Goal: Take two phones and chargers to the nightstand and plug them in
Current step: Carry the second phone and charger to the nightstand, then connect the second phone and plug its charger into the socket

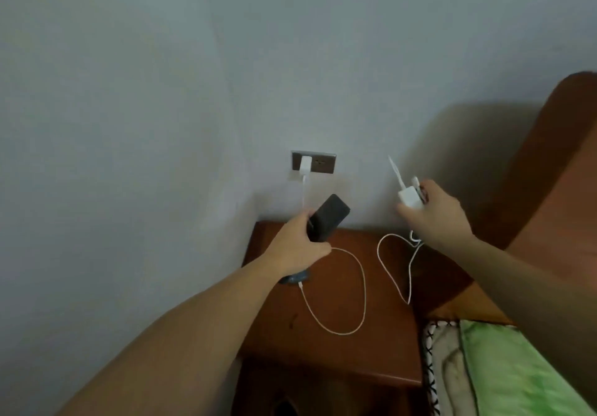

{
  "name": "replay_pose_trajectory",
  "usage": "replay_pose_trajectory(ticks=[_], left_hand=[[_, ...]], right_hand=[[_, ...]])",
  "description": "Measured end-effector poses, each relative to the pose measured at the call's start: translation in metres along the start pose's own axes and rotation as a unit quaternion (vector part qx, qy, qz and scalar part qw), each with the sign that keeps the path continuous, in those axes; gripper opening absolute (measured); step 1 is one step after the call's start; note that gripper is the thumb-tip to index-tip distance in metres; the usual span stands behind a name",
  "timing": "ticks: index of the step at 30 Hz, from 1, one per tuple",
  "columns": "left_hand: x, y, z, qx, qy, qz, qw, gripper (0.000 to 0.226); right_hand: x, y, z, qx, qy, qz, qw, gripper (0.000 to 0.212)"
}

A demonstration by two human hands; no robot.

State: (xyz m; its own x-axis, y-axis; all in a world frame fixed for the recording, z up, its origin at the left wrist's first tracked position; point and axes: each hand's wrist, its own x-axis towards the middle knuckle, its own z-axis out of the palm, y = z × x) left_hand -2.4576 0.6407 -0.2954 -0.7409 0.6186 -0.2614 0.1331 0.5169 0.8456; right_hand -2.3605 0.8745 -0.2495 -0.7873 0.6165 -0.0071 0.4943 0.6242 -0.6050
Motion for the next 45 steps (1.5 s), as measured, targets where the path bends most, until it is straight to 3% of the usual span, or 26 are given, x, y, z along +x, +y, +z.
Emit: replay_pose_trajectory(ticks=[3,8,11,13,17,22,28,37,41,45], left_hand=[[0.018,-0.026,0.009,0.001,-0.006,-0.011,1.0,0.056],[0.027,-0.083,0.037,0.022,-0.014,-0.042,0.999,0.049],[0.03,-0.119,0.055,0.026,-0.02,-0.065,0.997,0.054],[0.034,-0.141,0.065,0.043,-0.023,-0.078,0.996,0.057],[0.045,-0.185,0.081,0.055,-0.011,-0.098,0.994,0.06],[0.05,-0.231,0.095,0.059,-0.001,-0.105,0.993,0.068],[0.048,-0.262,0.101,0.054,-0.005,-0.109,0.993,0.063],[0.047,-0.27,0.098,0.045,0.003,-0.112,0.993,0.066],[0.052,-0.257,0.092,0.068,0.021,-0.068,0.995,0.068],[0.054,-0.24,0.089,0.093,0.045,0.005,0.995,0.076]], right_hand=[[0.007,0.032,0.061,-0.028,-0.033,0.033,0.999,0.041],[-0.008,0.091,0.161,-0.022,-0.129,0.051,0.99,0.029],[-0.021,0.119,0.214,-0.038,-0.179,0.066,0.981,0.043],[-0.026,0.133,0.247,-0.064,-0.189,0.065,0.978,0.049],[-0.028,0.151,0.304,-0.102,-0.197,0.045,0.974,0.036],[-0.031,0.157,0.351,-0.125,-0.211,0.022,0.969,0.046],[-0.041,0.161,0.365,-0.137,-0.223,-0.03,0.965,0.05],[-0.038,0.163,0.334,-0.064,-0.176,0.002,0.982,0.052],[-0.026,0.151,0.292,-0.094,-0.163,0.012,0.982,0.043],[-0.012,0.127,0.233,0.03,-0.211,-0.013,0.977,0.036]])
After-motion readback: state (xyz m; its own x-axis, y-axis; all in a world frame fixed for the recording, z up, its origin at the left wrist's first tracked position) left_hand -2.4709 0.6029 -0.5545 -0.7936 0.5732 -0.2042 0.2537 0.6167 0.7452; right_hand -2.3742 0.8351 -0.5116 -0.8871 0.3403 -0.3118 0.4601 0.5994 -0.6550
